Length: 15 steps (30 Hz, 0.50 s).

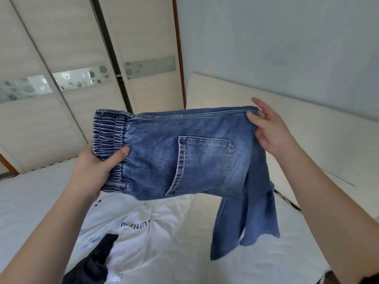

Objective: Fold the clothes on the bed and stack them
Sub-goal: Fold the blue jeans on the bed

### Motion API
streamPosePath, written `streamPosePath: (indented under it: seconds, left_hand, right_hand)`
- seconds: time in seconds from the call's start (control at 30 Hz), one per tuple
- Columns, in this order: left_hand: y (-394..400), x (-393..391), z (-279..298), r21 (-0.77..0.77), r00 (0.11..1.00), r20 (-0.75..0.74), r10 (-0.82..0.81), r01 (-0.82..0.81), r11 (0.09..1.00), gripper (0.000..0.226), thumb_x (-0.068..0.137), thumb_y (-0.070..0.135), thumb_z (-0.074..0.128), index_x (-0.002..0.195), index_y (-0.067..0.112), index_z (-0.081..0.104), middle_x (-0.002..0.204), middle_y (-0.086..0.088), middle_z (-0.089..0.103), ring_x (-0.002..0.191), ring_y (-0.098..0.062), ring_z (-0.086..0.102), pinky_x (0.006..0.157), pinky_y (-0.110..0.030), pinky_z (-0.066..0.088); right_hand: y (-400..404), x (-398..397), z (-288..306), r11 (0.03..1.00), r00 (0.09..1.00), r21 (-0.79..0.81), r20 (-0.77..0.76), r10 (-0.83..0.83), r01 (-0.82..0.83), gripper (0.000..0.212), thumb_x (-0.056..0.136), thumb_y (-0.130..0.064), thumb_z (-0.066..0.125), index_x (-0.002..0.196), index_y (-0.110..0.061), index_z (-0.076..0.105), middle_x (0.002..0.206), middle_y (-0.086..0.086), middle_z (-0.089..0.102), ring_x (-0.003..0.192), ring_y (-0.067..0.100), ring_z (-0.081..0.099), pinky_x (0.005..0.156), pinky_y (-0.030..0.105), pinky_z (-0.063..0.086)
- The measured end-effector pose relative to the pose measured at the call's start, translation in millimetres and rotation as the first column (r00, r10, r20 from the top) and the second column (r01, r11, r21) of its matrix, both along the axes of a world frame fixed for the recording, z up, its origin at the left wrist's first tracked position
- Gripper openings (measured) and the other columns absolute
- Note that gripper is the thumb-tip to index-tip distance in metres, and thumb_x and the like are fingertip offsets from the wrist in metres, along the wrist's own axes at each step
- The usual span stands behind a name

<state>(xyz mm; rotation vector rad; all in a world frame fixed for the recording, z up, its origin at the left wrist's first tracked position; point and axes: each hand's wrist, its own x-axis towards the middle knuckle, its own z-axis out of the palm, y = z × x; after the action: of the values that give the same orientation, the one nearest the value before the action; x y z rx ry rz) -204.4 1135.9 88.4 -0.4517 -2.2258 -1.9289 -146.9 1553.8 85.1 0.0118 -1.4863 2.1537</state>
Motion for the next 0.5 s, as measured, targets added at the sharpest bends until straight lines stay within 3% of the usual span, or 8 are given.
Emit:
streamPosePath:
  seconds: [0.1, 0.17, 0.23, 0.33, 0.4, 0.5]
  left_hand:
    - [2.5, -1.4, 4.9, 0.128, 0.996, 0.075, -0.050, 0.040, 0.991, 0.049, 0.056, 0.042, 0.089, 0.098, 0.024, 0.072, 0.104, -0.004, 0.075, 0.093, -0.027, 0.072, 0.082, -0.047, 0.056]
    - [2.3, 1.4, 0.6, 0.168, 0.991, 0.114, -0.068, 0.048, 0.985, 0.046, 0.059, 0.037, 0.084, 0.100, 0.019, 0.072, 0.103, -0.006, 0.075, 0.090, -0.026, 0.073, 0.072, -0.041, 0.058]
    - [0.6, 6.2, -12.0, 0.191, 0.986, 0.148, -0.071, 0.042, 0.981, 0.047, 0.059, 0.035, 0.083, 0.101, 0.015, 0.071, 0.101, -0.008, 0.075, 0.086, -0.026, 0.073, 0.063, -0.035, 0.058]
    - [-2.7, 19.9, -47.8, 0.173, 0.980, 0.190, -0.053, 0.019, 0.985, 0.051, 0.058, 0.035, 0.085, 0.102, 0.016, 0.069, 0.100, -0.010, 0.075, 0.087, -0.030, 0.073, 0.069, -0.040, 0.058]
    - [-5.1, 33.4, -78.9, 0.158, 0.970, 0.237, -0.050, 0.012, 0.987, 0.055, 0.057, 0.039, 0.090, 0.104, 0.018, 0.069, 0.101, -0.010, 0.075, 0.089, -0.032, 0.073, 0.076, -0.047, 0.057]
    - [-10.9, 56.9, -124.1, 0.119, 0.949, 0.314, -0.013, -0.026, 0.993, 0.058, 0.054, 0.050, 0.089, 0.103, 0.026, 0.069, 0.102, -0.007, 0.075, 0.088, -0.031, 0.073, 0.074, -0.050, 0.058]
  right_hand:
    - [1.6, -0.3, 17.9, 0.977, 0.999, 0.210, -0.013, 0.045, -0.041, 0.068, 0.083, 0.008, 0.066, 0.135, -0.031, 0.047, 0.119, -0.014, 0.065, 0.116, 0.013, 0.061, 0.092, 0.030, 0.052]
    - [1.6, -1.7, 15.4, 0.961, 1.000, 0.276, 0.003, 0.022, -0.022, 0.074, 0.083, 0.014, 0.062, 0.138, -0.031, 0.042, 0.125, -0.009, 0.061, 0.116, 0.014, 0.062, 0.093, 0.030, 0.052]
    - [4.3, -1.8, 5.8, 0.967, 0.999, 0.255, 0.034, 0.000, -0.009, 0.068, 0.083, 0.014, 0.062, 0.137, -0.025, 0.046, 0.116, 0.002, 0.068, 0.105, 0.017, 0.066, 0.088, 0.029, 0.054]
    - [10.1, -0.9, -20.9, 0.968, 0.994, 0.248, 0.110, 0.005, -0.033, 0.052, 0.082, 0.010, 0.065, 0.124, -0.020, 0.061, 0.100, 0.007, 0.074, 0.093, 0.018, 0.070, 0.079, 0.025, 0.055]
    - [13.0, -2.2, -48.6, 0.972, 0.981, 0.221, 0.191, 0.033, -0.076, 0.047, 0.082, 0.009, 0.065, 0.119, -0.020, 0.066, 0.100, 0.006, 0.075, 0.093, 0.017, 0.070, 0.077, 0.024, 0.055]
    - [11.8, -6.7, -98.0, 0.961, 0.932, 0.216, 0.351, 0.087, -0.171, 0.042, 0.083, 0.007, 0.066, 0.115, -0.021, 0.069, 0.103, 0.007, 0.074, 0.095, 0.019, 0.070, 0.081, 0.027, 0.056]
